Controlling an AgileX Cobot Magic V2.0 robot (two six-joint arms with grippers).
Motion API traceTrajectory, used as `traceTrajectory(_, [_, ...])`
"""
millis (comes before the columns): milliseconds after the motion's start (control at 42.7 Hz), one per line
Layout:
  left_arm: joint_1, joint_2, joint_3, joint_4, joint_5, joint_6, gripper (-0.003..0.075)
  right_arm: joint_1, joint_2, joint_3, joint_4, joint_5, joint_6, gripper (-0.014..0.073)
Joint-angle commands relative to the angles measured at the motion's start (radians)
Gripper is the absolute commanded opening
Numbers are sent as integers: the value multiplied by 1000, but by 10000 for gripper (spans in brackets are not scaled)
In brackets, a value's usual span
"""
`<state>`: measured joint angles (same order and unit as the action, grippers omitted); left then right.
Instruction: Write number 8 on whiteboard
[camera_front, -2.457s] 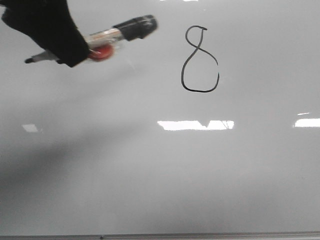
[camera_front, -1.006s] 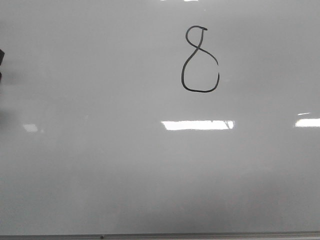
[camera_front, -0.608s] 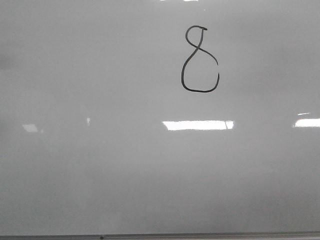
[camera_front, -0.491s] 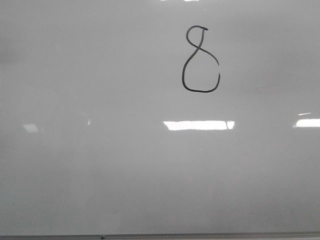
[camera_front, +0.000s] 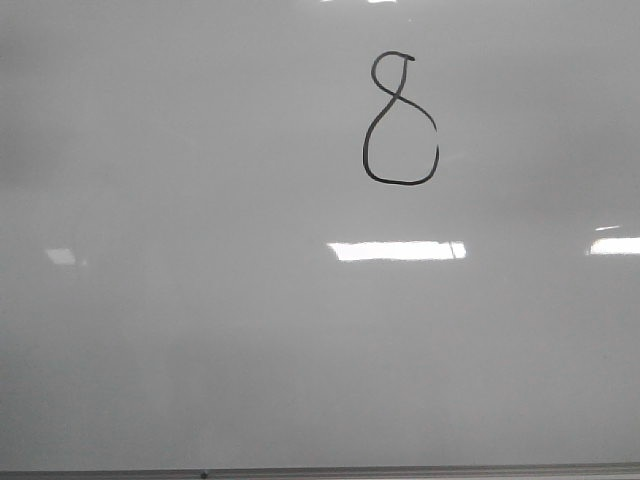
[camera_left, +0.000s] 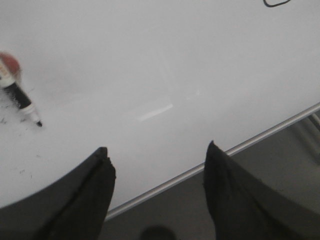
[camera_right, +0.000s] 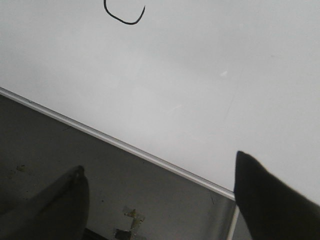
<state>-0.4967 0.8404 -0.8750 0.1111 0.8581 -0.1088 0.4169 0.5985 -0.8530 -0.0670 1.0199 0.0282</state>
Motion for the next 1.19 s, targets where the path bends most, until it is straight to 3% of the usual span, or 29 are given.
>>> traceTrajectory(0, [-9, -55, -8, 33, -41, -73, 399, -7, 0, -20, -14, -67, 3, 612])
traceTrajectory(374, [-9, -80, -4, 33, -44, -28, 372, -7, 0, -18, -14, -67, 3, 593])
traceTrajectory(468, [-9, -80, -4, 33, -51, -11, 316, -7, 0, -18, -14, -67, 3, 479])
traceTrajectory(679, [-9, -80, -4, 33, -68, -11, 183, -7, 0, -18, -14, -67, 3, 120])
traceTrajectory(819, [-9, -80, -4, 33, -68, -11, 90, -7, 0, -18, -14, -67, 3, -34])
traceTrajectory(983, [-9, -80, -4, 33, -71, -11, -19, -7, 0, -18, -14, -71, 3, -69])
traceTrajectory(1170, [-9, -80, -4, 33, -69, -11, -21, -7, 0, -18, -14, -67, 3, -69])
